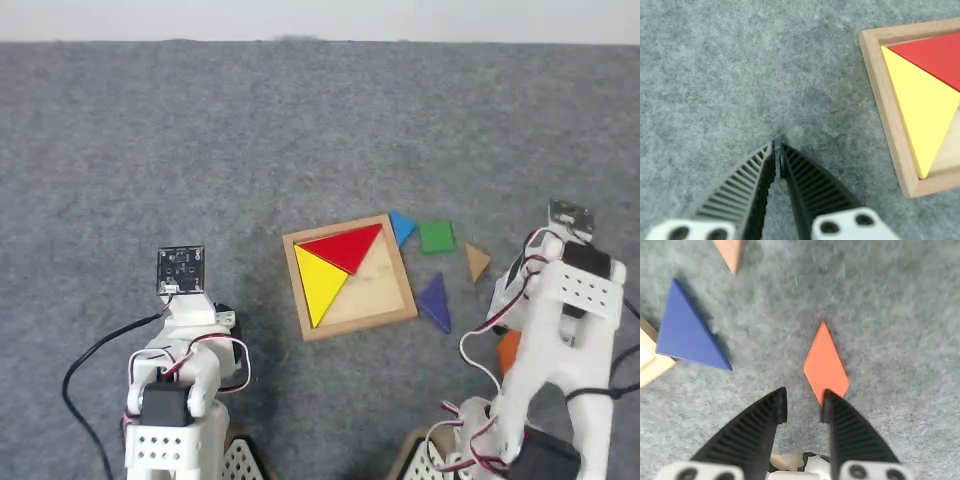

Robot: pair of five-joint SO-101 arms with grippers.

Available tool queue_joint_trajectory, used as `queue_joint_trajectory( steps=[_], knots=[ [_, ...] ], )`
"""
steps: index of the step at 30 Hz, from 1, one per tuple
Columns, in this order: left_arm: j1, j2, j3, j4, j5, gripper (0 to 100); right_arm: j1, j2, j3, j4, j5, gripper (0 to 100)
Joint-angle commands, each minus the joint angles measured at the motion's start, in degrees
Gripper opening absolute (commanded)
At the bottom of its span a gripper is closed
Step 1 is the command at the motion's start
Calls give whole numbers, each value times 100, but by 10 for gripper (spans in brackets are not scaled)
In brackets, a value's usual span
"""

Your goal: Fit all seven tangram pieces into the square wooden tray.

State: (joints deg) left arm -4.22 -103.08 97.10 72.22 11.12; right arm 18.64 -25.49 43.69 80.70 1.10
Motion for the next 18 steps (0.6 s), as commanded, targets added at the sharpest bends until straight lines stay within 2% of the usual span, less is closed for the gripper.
queue_joint_trajectory(
  steps=[1, 5, 10, 18],
  knots=[
    [-35, -114, -66, 9, -62, 14, 48, -145, 26, -154, -35, 272],
    [-35, -114, -66, 9, -62, 14, -101, 347, 202, -585, 97, 296],
    [-35, -114, -66, 9, -62, 14, -92, 1200, 237, -1244, 853, 296],
    [-35, -114, -66, 9, -62, 14, -198, 2642, 97, -1473, 1257, 294]
  ],
)
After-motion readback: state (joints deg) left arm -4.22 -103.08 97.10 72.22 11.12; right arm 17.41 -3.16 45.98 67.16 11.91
